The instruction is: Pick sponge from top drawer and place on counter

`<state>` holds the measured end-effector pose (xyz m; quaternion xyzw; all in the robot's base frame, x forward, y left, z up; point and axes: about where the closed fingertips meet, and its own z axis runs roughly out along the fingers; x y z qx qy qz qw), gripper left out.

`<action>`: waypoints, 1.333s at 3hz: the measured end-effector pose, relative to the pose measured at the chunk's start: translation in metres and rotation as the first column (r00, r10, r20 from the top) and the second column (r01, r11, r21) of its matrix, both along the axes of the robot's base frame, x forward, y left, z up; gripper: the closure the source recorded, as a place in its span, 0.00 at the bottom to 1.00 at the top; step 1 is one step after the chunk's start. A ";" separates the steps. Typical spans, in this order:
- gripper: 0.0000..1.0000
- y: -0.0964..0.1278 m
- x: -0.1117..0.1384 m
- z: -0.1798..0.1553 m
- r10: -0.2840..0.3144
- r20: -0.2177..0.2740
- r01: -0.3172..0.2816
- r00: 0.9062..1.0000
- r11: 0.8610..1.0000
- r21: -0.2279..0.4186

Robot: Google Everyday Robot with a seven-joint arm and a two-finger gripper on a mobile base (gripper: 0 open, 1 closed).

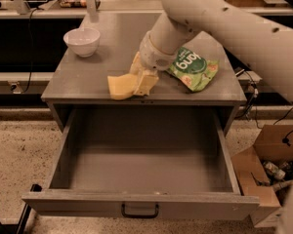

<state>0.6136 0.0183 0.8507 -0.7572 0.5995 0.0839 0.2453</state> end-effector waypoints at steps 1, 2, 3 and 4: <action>0.93 0.009 0.022 -0.010 -0.022 -0.017 0.022 1.000 0.999 -0.038; 0.75 0.011 0.021 -0.011 -0.018 -0.018 0.017 1.000 0.999 -0.037; 0.51 0.013 0.021 -0.012 -0.015 -0.020 0.015 1.000 0.999 -0.038; 0.28 0.014 0.020 -0.014 -0.013 -0.023 0.012 1.000 0.999 -0.039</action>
Offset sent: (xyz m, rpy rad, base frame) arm 0.0182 0.0079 -0.0085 -0.0323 0.0147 -0.0185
